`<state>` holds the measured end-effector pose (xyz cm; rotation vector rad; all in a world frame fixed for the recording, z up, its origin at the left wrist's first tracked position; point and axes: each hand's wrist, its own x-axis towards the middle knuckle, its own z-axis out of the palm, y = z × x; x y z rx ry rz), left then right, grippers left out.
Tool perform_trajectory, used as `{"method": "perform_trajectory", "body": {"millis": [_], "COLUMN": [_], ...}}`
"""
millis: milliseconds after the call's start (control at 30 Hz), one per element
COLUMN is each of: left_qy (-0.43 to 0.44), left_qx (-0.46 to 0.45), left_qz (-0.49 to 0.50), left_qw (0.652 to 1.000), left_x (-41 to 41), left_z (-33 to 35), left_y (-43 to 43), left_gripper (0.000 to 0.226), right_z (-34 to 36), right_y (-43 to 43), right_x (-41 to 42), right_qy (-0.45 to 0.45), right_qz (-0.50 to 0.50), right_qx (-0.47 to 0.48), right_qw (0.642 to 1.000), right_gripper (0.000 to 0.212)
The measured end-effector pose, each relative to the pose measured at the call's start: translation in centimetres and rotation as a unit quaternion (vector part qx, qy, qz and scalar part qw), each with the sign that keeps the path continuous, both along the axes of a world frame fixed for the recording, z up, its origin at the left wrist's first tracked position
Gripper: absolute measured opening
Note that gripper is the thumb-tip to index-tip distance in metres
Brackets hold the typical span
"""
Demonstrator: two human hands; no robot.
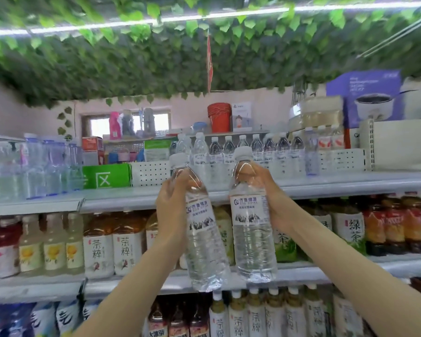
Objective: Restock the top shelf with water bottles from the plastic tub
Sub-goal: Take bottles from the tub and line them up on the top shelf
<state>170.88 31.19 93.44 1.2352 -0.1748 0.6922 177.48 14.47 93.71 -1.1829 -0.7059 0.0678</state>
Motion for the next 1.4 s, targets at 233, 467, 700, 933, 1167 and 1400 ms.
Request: {"method": "perform_trajectory", "body": {"millis": [233, 467, 700, 933, 1167, 1400], "left_qy": [-0.016, -0.019, -0.052, -0.074, -0.072, -0.142], "left_qx": [0.009, -0.036, -0.152, -0.234, -0.291, -0.211], "left_qz": [0.025, 0.022, 0.002, 0.045, 0.042, 0.083], "left_qw": [1.0, 0.999, 0.987, 0.968, 0.953, 0.964], "left_x": [4.2, 8.5, 15.5, 23.2, 29.4, 33.1], "left_z": [1.1, 3.2, 4.6, 6.4, 7.6, 7.5], "left_y": [-1.2, 0.5, 4.2, 7.6, 7.3, 6.2], "left_gripper": [0.048, 0.048, 0.044, 0.051, 0.028, 0.01], "right_z": [0.9, 2.8, 6.1, 10.5, 13.9, 11.3], "right_y": [-2.6, -3.1, -1.7, 1.1, 3.8, 6.4], "right_x": [5.6, 10.7, 15.9, 22.6, 29.7, 36.8], "right_qy": [0.002, 0.005, -0.027, -0.063, -0.105, -0.185], "right_qz": [-0.014, -0.002, -0.09, -0.165, -0.201, -0.249], "right_qx": [-0.021, 0.017, 0.033, 0.071, 0.061, -0.06], "right_qw": [1.0, 1.0, 0.995, 0.982, 0.972, 0.949], "right_gripper": [0.085, 0.046, 0.038, 0.05, 0.042, 0.049]}}
